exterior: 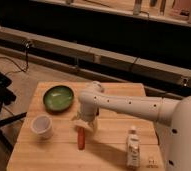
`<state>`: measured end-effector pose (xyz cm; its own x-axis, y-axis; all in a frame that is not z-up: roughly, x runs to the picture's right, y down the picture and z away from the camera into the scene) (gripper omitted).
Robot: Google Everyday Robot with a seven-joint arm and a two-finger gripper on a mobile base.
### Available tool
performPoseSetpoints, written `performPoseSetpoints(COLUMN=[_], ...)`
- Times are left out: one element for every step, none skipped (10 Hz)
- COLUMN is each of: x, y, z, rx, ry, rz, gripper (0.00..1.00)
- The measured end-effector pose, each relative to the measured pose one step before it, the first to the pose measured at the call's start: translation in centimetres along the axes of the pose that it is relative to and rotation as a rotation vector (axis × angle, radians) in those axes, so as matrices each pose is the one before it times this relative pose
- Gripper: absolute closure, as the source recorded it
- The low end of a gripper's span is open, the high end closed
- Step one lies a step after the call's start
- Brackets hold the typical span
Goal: Drag the pepper across the table
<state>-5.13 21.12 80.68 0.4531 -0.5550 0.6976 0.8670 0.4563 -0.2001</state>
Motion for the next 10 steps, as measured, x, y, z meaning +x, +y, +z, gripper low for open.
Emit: performPoseSetpoints(x=[-0.331, -0.305, -0.326, -0.257, -0.214, -0.361, -0.298, -0.258, -0.265, -0.296], y=[0.513, 0.428, 0.493, 0.425, 0.267, 0.316, 0.218, -0.033, -0.107, -0.205], z=[0.528, 0.39, 0.434, 0.399, 0.364, 0.496, 0.56, 0.544, 0.488, 0.443], rx=[-0.0064, -0.00532, -0.00566, -0.00313, -0.00098, -0.00055, -0.00162, -0.0022, -0.00495, -0.00435], ry=[-0.01406, -0.01041, -0.01168, -0.01071, -0.01043, -0.01423, -0.01703, -0.0147, -0.00809, -0.0011], rz=[0.00456, 0.00724, 0.01412, 0.01312, 0.0101, 0.00995, 0.0068, 0.00384, 0.00308, 0.00539], gripper=[0.2, 0.2, 0.2, 0.2, 0.2, 0.2, 0.2, 0.2, 0.23, 0.35])
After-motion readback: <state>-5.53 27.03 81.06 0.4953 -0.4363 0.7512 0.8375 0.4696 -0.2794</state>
